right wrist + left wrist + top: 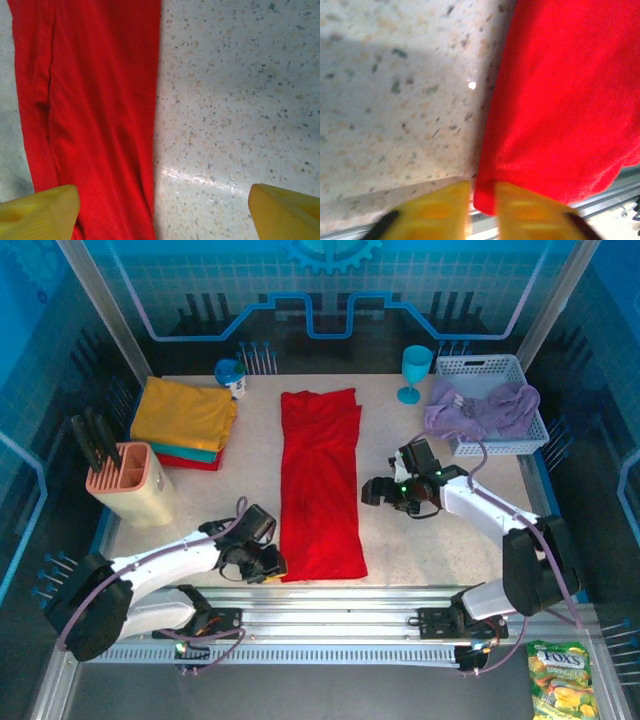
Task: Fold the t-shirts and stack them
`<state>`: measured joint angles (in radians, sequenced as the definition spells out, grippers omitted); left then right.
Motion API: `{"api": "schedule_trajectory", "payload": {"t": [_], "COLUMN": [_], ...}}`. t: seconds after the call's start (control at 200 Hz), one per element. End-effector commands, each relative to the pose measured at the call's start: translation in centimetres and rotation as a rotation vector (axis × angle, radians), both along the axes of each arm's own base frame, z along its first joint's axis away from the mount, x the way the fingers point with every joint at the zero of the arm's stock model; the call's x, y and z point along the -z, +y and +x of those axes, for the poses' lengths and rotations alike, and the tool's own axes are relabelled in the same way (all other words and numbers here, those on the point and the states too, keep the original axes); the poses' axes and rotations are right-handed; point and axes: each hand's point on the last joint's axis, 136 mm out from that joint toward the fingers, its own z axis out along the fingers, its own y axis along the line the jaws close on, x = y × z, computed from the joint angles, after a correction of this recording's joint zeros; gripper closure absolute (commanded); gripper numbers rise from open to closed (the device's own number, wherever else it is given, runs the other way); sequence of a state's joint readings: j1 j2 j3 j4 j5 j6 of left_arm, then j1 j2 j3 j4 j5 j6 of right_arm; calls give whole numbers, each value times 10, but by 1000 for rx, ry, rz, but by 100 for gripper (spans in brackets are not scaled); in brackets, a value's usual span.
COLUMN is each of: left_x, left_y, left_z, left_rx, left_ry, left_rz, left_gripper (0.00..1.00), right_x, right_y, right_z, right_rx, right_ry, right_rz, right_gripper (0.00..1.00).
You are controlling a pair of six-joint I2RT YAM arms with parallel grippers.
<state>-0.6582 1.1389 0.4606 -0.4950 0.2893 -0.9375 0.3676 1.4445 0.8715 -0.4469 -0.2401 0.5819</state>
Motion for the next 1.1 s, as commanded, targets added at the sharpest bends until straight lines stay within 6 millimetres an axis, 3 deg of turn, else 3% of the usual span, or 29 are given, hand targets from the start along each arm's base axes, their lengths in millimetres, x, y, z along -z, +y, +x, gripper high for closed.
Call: {"api": "schedule_trajectory", "payload": {"t": [0.0,0.205,0.44,0.555,0.705,0.915,1.02,1.096], "left_x": [-9,-7,-10,-8,-2,2,-7,-14], "left_y": [4,0,-16,-20,-17,-11,16,14], "left_z": [-6,0,11,11,8,3,-3,-4], "left_rx": [3,8,0,7,10,17,98,107], "left_ry": [-4,-38,-69,-62,-54,-34,-18,-18], "left_rz": [-14,-51,-136,-157,-145,-110,59,29], "left_gripper": [49,46,56,60,64,65,57,52], "right_x": [12,21,34,43,50,54,59,61], "right_y": [7,16,26,27,34,44,46,48], "right_z": [-13,-65,-120,-139,-152,-152,-153,-152], "right_rx": [-23,-81,-107,-113,-104,-122,-127,-127], "right_ry": [67,161,218,251,256,246,259,258], "right_rz": [-14,20,21,2,52,57,37,46], "right_gripper": [14,29,44,47,55,56,55,54]}}
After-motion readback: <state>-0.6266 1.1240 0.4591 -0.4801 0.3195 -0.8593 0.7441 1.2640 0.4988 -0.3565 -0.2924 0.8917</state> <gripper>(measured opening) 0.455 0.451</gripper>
